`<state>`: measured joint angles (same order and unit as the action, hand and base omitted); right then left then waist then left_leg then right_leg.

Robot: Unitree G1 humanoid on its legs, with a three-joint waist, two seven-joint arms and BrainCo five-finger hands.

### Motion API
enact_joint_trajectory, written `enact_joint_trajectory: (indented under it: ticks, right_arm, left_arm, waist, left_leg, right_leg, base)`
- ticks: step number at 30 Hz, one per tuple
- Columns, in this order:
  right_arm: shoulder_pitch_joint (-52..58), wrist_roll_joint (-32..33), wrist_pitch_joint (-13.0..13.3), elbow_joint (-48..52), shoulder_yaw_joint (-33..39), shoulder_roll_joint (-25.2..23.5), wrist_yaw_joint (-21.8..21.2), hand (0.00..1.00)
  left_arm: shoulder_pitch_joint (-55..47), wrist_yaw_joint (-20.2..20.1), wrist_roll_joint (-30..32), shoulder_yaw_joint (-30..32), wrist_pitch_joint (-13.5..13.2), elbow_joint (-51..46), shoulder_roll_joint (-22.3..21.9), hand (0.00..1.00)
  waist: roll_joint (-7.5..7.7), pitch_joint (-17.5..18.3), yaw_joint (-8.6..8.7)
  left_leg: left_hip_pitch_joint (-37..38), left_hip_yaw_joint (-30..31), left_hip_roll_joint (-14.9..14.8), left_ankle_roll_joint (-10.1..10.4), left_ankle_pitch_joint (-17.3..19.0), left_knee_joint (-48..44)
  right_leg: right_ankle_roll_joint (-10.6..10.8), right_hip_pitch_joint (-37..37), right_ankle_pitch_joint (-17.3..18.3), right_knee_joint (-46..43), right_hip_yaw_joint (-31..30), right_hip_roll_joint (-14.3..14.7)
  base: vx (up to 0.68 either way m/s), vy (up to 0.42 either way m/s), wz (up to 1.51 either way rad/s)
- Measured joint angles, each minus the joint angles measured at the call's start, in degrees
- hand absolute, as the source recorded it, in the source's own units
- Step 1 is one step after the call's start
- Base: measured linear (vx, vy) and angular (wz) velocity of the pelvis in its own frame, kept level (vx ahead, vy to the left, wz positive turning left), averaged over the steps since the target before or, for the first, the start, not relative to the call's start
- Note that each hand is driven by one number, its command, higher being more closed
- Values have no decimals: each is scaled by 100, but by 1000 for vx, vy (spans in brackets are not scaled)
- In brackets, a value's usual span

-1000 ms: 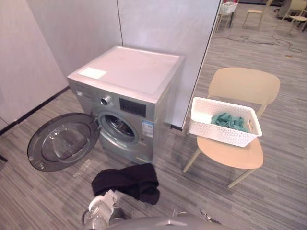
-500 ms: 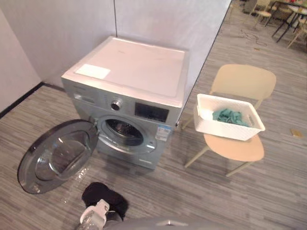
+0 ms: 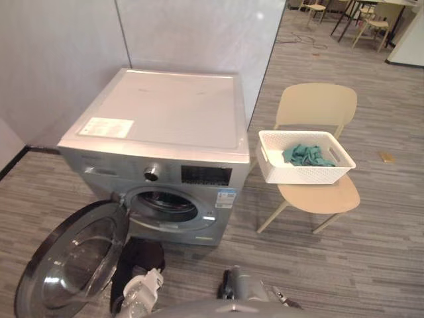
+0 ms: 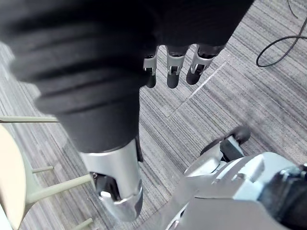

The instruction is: Pick up the laundry basket with both hands and put the clothes into the washing machine.

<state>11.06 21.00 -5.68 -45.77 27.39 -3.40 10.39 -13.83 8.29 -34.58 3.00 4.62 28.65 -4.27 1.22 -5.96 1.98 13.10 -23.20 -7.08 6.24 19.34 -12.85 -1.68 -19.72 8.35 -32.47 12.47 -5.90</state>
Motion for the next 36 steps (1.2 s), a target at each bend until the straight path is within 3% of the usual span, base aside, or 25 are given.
enact_joint_trajectory:
  ticks: [1, 3, 6, 8, 11, 12, 15, 17, 18, 19, 20, 21, 22, 24, 27, 29, 32, 36]
  right_arm:
    - [6, 3, 37, 50, -21, 114, -3, 0]
    - [-34, -12, 51, 199, -54, 119, 0, 0]
    - [-49, -39, 44, 191, -99, 118, -5, 0]
    - [-53, -112, 45, 185, -204, 124, -12, 0]
    - [-66, -112, 42, 194, -263, 178, -30, 0]
    - [-74, -112, 40, 190, -264, 190, -25, 0]
    - [-90, -117, 10, 181, -399, 217, 11, 0]
    - [-105, -112, -22, 187, -472, 206, 18, 0]
    - [-105, -109, -38, 199, -527, 205, 19, 0]
    - [-88, -111, -38, 221, -548, 218, 17, 0]
    - [-79, -114, -31, 259, -544, 248, 18, 0]
    - [-202, -108, -53, 206, -553, 197, 23, 0]
    - [-273, -108, -54, 219, -545, 78, 24, 0]
    - [-393, -100, -48, 236, -547, 30, 32, 0]
    - [-563, 95, 48, 377, -548, 23, 92, 0]
    - [-689, 188, 85, 480, -594, 102, 109, 0]
    - [-1031, 351, 188, 663, -648, 240, 225, 0]
    - [-1266, 582, 324, 888, -653, 236, 343, 0]
  left_arm:
    - [75, -60, 8, -124, 75, 131, 2, 100]
    - [212, -123, 113, -87, 81, 118, -8, 100]
    - [360, -151, 116, -93, 86, 117, -3, 100]
    - [304, -160, 113, -101, 88, 14, -4, 100]
    - [156, -235, 106, -113, 89, -291, 2, 100]
    - [67, -260, 107, -106, 88, -353, 4, 100]
    - [-131, -247, 101, -98, 99, -404, 4, 100]
    - [-174, -238, 101, -93, 129, -406, 40, 100]
    - [-173, -235, 101, -102, 149, -409, 34, 100]
    - [-174, -234, 102, -126, 155, -418, -5, 100]
    - [-172, -231, 102, -161, 155, -445, -2, 100]
    - [-119, -199, 103, -94, 155, -445, 40, 100]
    - [28, -153, 104, -106, 151, -502, 83, 100]
    - [220, -125, 104, -207, 144, -573, 112, 100]
    - [659, -110, 103, -500, 145, -573, 122, 100]
    - [894, -99, 103, -612, 143, -573, 120, 100]
    - [1482, 16, 96, -690, 115, -552, 103, 100]
    - [2232, 231, 59, -528, 44, -367, 144, 100]
  waist:
    - [-174, -69, 38]
    - [-299, -73, 19]
    - [-290, -82, 9]
    - [-289, -90, -3]
    - [-350, -175, -68]
    - [-403, -190, -116]
    - [-389, -182, -145]
    - [-299, -210, -202]
    - [-255, -239, -206]
    - [-286, -242, -195]
    - [-380, -241, -189]
    - [-178, -382, -180]
    - [-8, -545, -134]
    - [125, -750, -135]
    - [119, -1128, -135]
    - [79, -1277, -121]
    - [-22, -1608, -116]
    - [-4, -1835, -129]
  left_leg:
    - [95, 146, -156, -20, -27, 105]
    - [64, 329, -186, -65, -319, 277]
    - [103, 626, -210, -114, -603, 133]
    - [-420, 954, -444, -8, -689, -1523]
    - [-1686, 1531, -738, 169, -1283, -4176]
    - [-2043, 1508, -792, 71, -1221, -4759]
    - [-2436, 1140, -960, -294, -951, -4449]
    - [-2473, 880, -968, -422, -759, -3463]
    - [-2381, 861, -867, -424, -746, -2587]
    - [-2251, 900, -779, -441, -1110, -1577]
    - [-2188, 960, -781, -271, -1423, -1205]
    - [-2122, 871, -566, -97, -1170, -1256]
    - [-2269, 762, -427, -203, -1062, -1444]
    - [-2760, 740, -422, -310, -841, -2023]
    - [-3460, 708, -509, -412, -363, -2818]
    - [-3931, 720, -617, -426, -132, -3247]
    - [-4760, 764, -767, -450, 2, -3839]
    - [-5593, 910, -977, -446, 47, -4407]
  right_leg:
    - [29, 258, 17, 243, 135, 227]
    - [-68, 256, 81, 350, 154, 331]
    - [-87, 510, 300, 379, 310, 318]
    - [-20, 978, 470, 554, 415, 317]
    - [-90, 1437, 540, 763, 476, 336]
    - [-114, 1635, 571, 855, 459, 334]
    - [6, 2000, 506, 1187, 330, 279]
    - [138, 2028, 467, 1205, 124, 130]
    - [308, 1989, 489, 1106, -20, 3]
    - [484, 1829, 629, 813, -171, -81]
    - [586, 1700, 745, 608, -254, -69]
    - [696, 1472, 951, 177, -518, -284]
    - [763, 1263, 1006, -48, -621, -479]
    - [846, 858, 1089, -409, -743, -573]
    - [980, 109, 1302, -1071, -1034, -610]
    - [941, -398, 1420, -1484, -1138, -602]
    - [927, -1299, 1556, -2134, -1256, -569]
    - [886, -2155, 1631, -2723, -1334, -451]
  base:
    - [372, -137, 5]
    - [270, -96, 5]
    - [210, -139, 25]
    - [229, -105, 29]
    - [156, 17, 7]
    - [165, 95, -11]
    - [210, 128, -23]
    - [208, 209, -44]
    - [242, 303, -55]
    - [201, 286, -46]
    - [178, 304, -44]
    - [117, 279, -25]
    - [80, 251, -20]
    - [-56, 215, -6]
    - [-112, 116, -13]
    - [-155, 53, -16]
    - [-134, -5, -8]
    - [-98, -42, -14]
